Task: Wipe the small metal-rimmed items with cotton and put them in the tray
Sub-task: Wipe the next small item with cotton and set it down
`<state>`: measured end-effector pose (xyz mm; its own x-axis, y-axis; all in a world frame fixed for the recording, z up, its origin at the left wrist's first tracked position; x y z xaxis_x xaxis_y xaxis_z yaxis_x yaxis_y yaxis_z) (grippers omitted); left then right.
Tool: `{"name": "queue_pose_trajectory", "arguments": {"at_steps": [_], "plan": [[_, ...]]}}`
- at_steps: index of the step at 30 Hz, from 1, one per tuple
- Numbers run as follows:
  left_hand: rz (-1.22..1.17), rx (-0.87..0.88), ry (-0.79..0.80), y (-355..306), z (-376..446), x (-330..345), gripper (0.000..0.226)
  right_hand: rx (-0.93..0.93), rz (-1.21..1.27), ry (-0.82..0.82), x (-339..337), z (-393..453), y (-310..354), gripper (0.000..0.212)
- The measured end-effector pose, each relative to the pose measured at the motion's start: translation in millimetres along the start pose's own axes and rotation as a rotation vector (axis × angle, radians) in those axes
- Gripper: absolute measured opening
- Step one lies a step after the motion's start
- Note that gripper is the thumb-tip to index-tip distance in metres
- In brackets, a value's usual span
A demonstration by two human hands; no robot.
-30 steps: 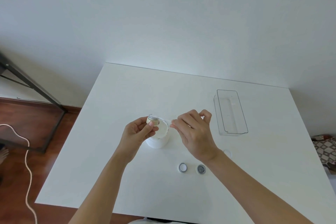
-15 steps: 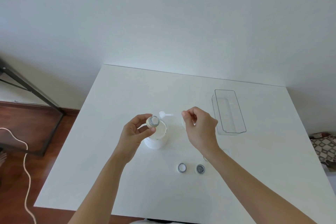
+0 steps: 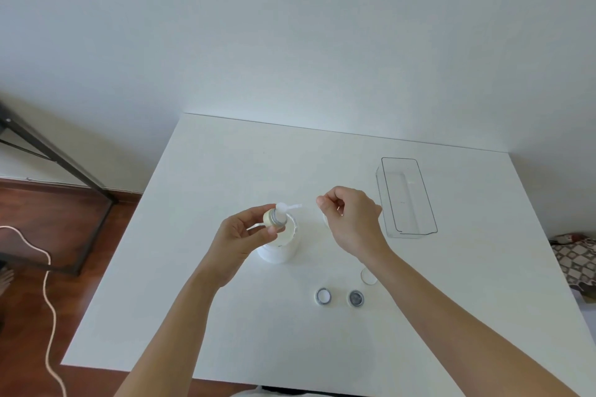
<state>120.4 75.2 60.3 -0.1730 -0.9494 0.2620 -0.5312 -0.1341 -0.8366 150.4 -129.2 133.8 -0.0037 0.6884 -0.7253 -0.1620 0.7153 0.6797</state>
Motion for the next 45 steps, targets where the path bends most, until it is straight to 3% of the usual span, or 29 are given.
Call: {"name": "queue_pose_trajectory", "arguments": {"at_steps": [9,17,26,45], "plan": [[-0.010,-0.035,0.028,-1.3,-2.9,1.4,0.030,-0.118,0.024,0.039,-9.4,0.8,11.8,0.020],[0.002,-0.041,0.038,-2.8,-3.0,1.3,0.030,-0.259,-0.082,0.095,-19.3,4.5,17.1,0.014],[-0.042,-0.025,0.030,-0.1,-1.6,-2.3,0.039,-0.071,0.019,0.020,-22.0,3.2,-5.0,0.021],[-0.022,-0.037,0.057,-1.9,-2.0,0.8,0.042,-0.188,-0.037,0.026,-14.0,9.5,3.3,0.016]]}}
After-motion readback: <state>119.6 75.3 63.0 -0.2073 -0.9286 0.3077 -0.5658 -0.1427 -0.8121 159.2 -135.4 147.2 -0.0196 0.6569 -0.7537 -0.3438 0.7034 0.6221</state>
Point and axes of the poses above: each hand's wrist, its own z-axis towards the middle knuckle, its own x-axis out of the palm, y = z × x, the point moved 4 cm from there along z, towards the middle knuckle, and after that the axes turned 15 degrees about -x, right-handed, at the moved point
